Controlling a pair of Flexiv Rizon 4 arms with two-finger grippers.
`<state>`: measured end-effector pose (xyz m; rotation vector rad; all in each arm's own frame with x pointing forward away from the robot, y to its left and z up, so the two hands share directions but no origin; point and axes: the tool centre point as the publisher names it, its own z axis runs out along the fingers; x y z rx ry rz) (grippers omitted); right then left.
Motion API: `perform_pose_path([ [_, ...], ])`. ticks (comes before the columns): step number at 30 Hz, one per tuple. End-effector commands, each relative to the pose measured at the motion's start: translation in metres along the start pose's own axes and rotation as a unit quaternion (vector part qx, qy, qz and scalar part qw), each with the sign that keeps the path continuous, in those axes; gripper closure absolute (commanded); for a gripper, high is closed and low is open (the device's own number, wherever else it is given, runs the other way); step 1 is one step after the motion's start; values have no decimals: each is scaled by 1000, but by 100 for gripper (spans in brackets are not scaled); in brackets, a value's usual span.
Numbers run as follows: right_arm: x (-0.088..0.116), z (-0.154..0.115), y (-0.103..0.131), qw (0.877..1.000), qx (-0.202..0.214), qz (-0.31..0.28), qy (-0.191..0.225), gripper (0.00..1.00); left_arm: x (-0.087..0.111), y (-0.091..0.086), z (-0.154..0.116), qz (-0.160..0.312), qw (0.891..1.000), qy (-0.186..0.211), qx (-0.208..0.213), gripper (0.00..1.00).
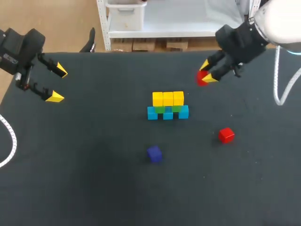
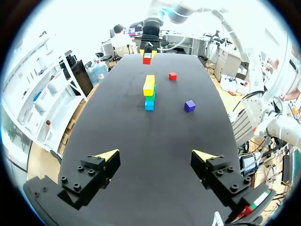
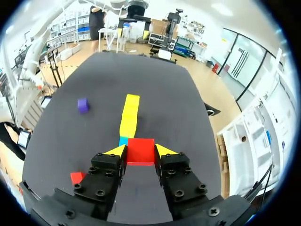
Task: Place the blue cubes, place green cubes on the blue cubes, place the yellow cubes on the green cubes, then place the red cubes on the yellow cubes, and place purple cube on the red cubes.
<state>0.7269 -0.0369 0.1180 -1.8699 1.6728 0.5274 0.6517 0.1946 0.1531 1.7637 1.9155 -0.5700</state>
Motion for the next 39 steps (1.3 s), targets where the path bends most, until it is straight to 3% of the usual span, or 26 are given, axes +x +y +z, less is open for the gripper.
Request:
perform_pose_path([
  [1,-12,11,4,1000,5,4,-6,100,1,0,0,2,1000,-2,-1,0],
  [13,-47,36,14,1000,-10,9,-13,100,1,0,0,2,1000,-2,-1,0],
  [39,-51,60,26,998,-35,41,11,100,1,0,0,2,1000,-2,-1,0],
])
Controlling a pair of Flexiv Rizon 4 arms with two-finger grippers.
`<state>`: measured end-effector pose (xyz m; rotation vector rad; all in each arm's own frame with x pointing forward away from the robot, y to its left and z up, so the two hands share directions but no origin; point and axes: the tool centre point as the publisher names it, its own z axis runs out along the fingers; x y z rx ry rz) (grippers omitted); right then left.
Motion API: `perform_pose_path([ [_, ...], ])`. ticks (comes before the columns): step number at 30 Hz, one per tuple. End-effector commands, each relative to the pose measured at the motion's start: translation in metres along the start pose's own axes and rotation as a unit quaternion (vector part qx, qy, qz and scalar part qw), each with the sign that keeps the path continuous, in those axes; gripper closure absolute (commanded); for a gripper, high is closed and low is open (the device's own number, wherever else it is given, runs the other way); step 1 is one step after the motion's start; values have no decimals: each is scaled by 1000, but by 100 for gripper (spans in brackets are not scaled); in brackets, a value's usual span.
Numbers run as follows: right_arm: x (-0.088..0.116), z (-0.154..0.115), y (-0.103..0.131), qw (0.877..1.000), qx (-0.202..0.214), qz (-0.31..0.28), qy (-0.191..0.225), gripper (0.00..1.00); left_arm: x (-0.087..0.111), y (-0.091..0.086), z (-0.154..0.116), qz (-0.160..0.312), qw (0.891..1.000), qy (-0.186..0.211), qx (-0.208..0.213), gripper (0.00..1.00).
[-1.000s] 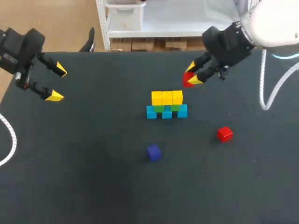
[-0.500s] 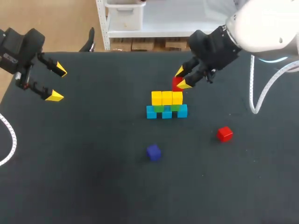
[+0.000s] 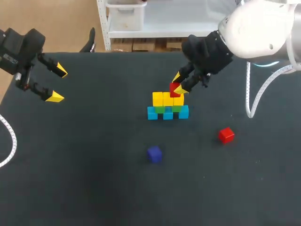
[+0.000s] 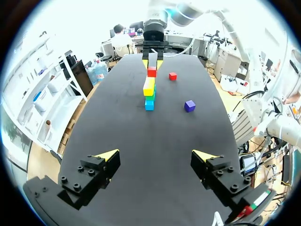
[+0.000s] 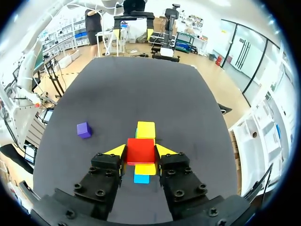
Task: Place the blue cubes, place green cubes on the blue cubes, place the yellow cubes on the green cubes, then place the red cubes on the yellow cubes, and place purple cube on the red cubes.
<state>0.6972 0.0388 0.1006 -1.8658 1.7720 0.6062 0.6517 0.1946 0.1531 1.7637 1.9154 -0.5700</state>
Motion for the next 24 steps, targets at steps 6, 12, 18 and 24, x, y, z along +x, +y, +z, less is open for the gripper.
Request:
perform_pose_path([
  [6,2,1,-3,1000,-3,7,10,100,1,0,0,2,1000,-2,-1,0],
  [12,3,2,-3,1000,-4,9,11,100,1,0,0,2,1000,-2,-1,0],
  [18,2,3,-4,1000,-4,9,13,100,1,0,0,2,1000,-2,-1,0],
  [24,3,4,-6,1000,-4,10,13,100,1,0,0,2,1000,-2,-1,0],
])
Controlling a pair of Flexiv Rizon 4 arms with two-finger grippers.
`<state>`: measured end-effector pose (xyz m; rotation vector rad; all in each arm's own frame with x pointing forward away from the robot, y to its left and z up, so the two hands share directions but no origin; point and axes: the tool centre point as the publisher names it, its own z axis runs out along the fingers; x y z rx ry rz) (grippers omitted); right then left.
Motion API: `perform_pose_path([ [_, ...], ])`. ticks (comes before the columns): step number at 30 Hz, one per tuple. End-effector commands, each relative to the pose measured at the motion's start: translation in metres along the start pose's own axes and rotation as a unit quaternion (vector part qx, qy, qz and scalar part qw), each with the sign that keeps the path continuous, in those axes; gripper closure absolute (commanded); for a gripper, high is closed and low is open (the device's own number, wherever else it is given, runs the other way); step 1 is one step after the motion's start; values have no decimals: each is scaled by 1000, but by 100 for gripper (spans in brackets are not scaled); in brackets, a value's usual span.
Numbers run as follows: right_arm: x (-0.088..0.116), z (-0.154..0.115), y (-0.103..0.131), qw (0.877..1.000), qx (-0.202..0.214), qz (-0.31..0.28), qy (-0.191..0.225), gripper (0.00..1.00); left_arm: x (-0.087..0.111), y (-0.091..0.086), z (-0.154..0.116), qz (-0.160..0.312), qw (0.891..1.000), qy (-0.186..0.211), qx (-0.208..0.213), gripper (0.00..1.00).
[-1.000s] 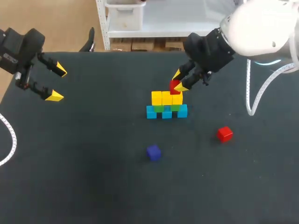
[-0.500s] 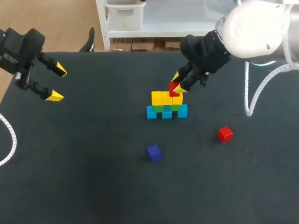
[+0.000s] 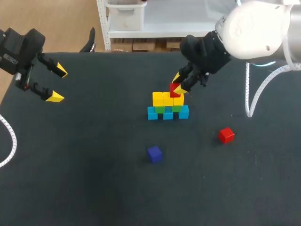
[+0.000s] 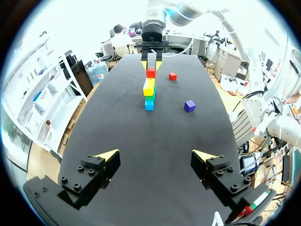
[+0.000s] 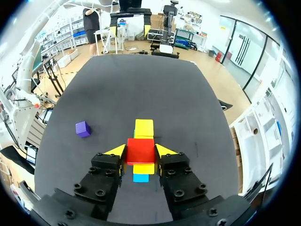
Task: Place the blue cubes, place green cubes on the blue cubes, place the yellow cubes on the green cubes, then place the red cubes on the yellow cubes, and place purple cube on the red cubes.
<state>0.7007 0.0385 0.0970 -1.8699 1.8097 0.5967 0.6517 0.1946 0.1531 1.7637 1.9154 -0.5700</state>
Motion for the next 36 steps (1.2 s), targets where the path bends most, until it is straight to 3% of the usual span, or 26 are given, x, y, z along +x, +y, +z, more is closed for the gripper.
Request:
perform_pose_path([
  [1,0,2,-3,1000,-2,0,0,100,1,0,0,2,1000,-2,-1,0],
  [36,2,6,-5,1000,-12,1,3,100,1,0,0,2,1000,-2,-1,0],
])
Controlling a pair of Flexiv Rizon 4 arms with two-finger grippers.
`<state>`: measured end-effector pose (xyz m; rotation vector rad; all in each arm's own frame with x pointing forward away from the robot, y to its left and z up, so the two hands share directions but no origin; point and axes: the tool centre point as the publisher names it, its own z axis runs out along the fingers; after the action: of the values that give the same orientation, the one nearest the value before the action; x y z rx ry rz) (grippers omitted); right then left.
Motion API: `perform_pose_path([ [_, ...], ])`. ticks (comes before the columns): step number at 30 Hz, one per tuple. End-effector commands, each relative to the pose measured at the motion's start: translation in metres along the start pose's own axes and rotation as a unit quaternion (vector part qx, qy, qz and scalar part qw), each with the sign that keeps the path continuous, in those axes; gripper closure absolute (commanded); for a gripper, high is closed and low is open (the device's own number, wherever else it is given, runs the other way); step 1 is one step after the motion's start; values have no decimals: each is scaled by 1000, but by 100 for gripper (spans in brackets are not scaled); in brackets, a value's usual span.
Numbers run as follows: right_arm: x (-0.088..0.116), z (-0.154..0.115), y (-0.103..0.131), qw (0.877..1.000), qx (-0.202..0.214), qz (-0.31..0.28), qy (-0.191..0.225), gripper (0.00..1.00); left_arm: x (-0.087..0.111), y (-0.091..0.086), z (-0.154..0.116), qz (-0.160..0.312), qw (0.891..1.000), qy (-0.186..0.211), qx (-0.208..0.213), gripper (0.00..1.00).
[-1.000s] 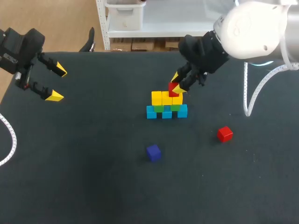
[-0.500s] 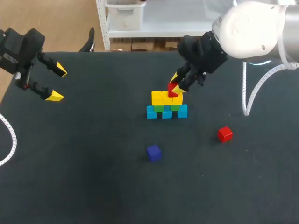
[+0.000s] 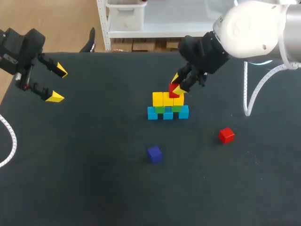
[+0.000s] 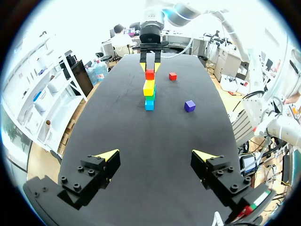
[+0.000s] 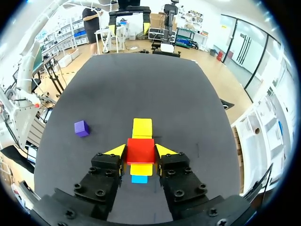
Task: Place the blue cubes, place green cubes on the blue cubes, place the yellow cubes on the green cubes, then place the red cubes on the yellow cubes, and place purple cube on the red cubes.
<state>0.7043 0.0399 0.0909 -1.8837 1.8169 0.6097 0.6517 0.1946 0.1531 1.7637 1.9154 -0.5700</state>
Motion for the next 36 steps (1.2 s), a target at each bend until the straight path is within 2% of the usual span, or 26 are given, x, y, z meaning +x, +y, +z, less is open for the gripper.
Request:
perform_pose_path([
  [1,0,1,-2,1000,-3,-1,-1,100,1,0,0,2,1000,-2,-1,0],
  [8,-1,1,-2,1000,-5,-1,-1,100,1,0,0,2,1000,-2,-1,0],
  [9,-1,1,-2,1000,-5,-1,-1,94,1,0,0,2,1000,-2,-1,0],
  [14,-1,1,-3,1000,-5,-1,0,89,1,0,0,2,1000,-2,-1,0],
  [24,0,2,-3,1000,-7,0,0,86,1,0,0,2,1000,-2,-1,0],
  [26,0,2,-3,1000,-7,0,-1,84,1,0,0,2,1000,-2,-1,0],
  [28,0,2,-4,1000,-7,1,0,75,1,0,0,2,1000,-2,-1,0],
  [34,1,1,-4,1000,-7,1,0,75,1,0,0,2,1000,-2,-1,0],
  [36,1,1,-4,1000,-7,1,0,71,1,0,0,2,1000,-2,-1,0],
])
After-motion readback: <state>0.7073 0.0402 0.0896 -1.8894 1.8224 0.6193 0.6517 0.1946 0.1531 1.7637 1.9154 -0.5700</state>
